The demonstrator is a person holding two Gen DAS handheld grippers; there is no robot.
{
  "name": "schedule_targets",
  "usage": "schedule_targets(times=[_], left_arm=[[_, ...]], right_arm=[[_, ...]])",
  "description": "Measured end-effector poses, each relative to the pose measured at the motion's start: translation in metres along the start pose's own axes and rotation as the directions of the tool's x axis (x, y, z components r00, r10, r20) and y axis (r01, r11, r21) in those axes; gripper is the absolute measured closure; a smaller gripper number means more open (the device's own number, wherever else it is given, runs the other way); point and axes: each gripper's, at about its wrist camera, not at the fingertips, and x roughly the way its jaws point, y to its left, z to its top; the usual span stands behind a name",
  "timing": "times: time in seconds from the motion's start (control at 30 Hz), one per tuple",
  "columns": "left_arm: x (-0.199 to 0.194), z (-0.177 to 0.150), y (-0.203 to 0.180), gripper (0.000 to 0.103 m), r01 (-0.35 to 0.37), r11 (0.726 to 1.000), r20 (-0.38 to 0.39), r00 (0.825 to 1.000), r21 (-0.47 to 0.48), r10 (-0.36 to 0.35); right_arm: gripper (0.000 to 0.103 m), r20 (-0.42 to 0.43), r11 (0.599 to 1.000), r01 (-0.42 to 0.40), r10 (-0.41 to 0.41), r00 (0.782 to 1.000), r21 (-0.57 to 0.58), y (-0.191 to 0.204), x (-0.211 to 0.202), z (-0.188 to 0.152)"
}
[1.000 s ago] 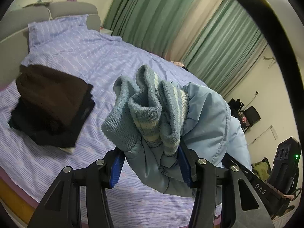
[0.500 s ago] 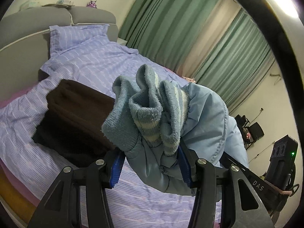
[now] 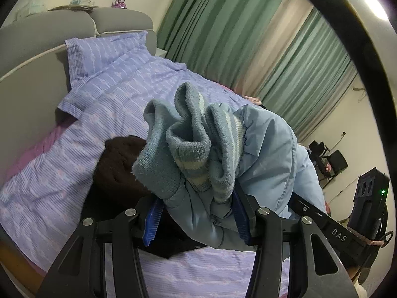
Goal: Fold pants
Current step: 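Lift the folded pants with both grippers and carry them onto the dark clothes stack, then open both grippers to release the pants on the stack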
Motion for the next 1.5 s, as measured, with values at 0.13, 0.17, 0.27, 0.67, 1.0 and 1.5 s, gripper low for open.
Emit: schedule_targets(times=[0.13,0.17,0.27,0.67,1.0,1.5], left_arm=[[0.017,0.011,0.015,0.053,-0.008,1.000,-0.002,1.000,0.001,0.008],[0.021,0.013,0.018,0.053,-0.011,1.000,-0.002,1.000,0.000,0.011],[0.036,0.019,0.027,0.053,-0.031,0.999,-0.021,0.999,-0.010,0.031],[0.081,0.030,0.066,0.053,-0.104,0.994,-0.089,0.991,-0.032,0.101],[0.110,0.020,0.095,0.051,-0.097,0.992,-0.166,0.983,-0.078,0.083],[0.092,0.027,0.098,0.032,-0.180,0.977,-0.257,0.955,-0.115,0.146]], right_arm=[[0.049,-0.012,1.000,0.000,0.000,1.000,-0.004,0.006,0.025,0.009],[0.049,-0.015,1.000,0.000,0.000,1.000,-0.006,0.006,0.031,0.011],[0.049,-0.041,1.000,0.002,-0.002,0.999,-0.004,0.006,0.051,0.016],[0.049,-0.141,0.999,-0.038,0.038,0.989,0.003,0.001,0.121,0.021],[0.049,-0.187,0.999,-0.017,0.011,0.982,-0.031,-0.006,0.157,0.014],[0.024,-0.181,0.977,0.158,-0.183,0.966,-0.143,-0.005,0.162,0.013]])
